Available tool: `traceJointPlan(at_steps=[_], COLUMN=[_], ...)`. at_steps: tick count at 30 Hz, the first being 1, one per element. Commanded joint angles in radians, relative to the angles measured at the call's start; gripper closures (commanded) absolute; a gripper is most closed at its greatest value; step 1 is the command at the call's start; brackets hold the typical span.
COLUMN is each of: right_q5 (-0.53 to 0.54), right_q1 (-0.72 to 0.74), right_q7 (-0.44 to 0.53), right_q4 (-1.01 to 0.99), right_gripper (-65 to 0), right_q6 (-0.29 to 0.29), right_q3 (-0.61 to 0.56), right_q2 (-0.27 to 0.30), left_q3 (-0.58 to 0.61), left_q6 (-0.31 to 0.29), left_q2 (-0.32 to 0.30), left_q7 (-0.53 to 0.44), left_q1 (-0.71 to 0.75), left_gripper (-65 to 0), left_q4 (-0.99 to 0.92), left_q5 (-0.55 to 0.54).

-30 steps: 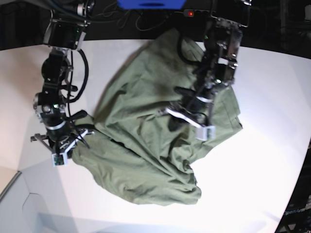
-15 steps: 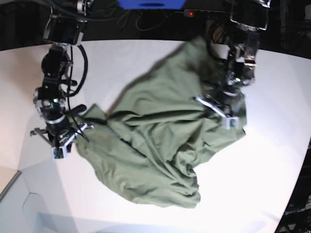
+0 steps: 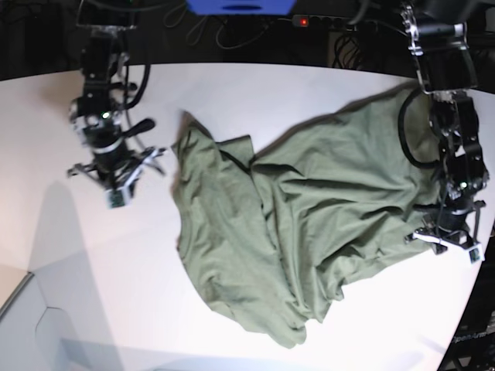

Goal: Layout the t-shirt on the table in an organized manner, then fold the t-shirt properly
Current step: 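Release the t-shirt and reposition both grippers over its edges, then grasp two corners of the t-shirt with both grippers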

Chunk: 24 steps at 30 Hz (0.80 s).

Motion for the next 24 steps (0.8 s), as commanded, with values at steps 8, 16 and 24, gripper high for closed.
traceJointPlan(at_steps=[8, 16, 24], right_q5=[0.005, 0.007, 0.002], right_q1=[-0.107, -0.142, -0.148], right_q7=[0.026, -0.117, -0.121], right_q4=[0.142, 0.156, 0.165], right_gripper=[0.0, -6.9, -29.3], right_q6=[0.001, 0.001, 0.001], right_q3=[-0.163, -0.285, -0.381], right_q2=[0.001, 0.019, 0.014], left_q3=[-0.006, -0.091, -0.198], left_q6=[-0.001, -0.001, -0.001], left_q2=[0.048, 0.057, 0.057], left_q7=[0.169, 0.190, 0.275], left_q1=[0.230, 0.475, 0.555], left_gripper=[-0.1, -0.1, -5.2], left_q4=[0.322, 0.355, 0.421], left_q5=[-0.074, -0.063, -0.066])
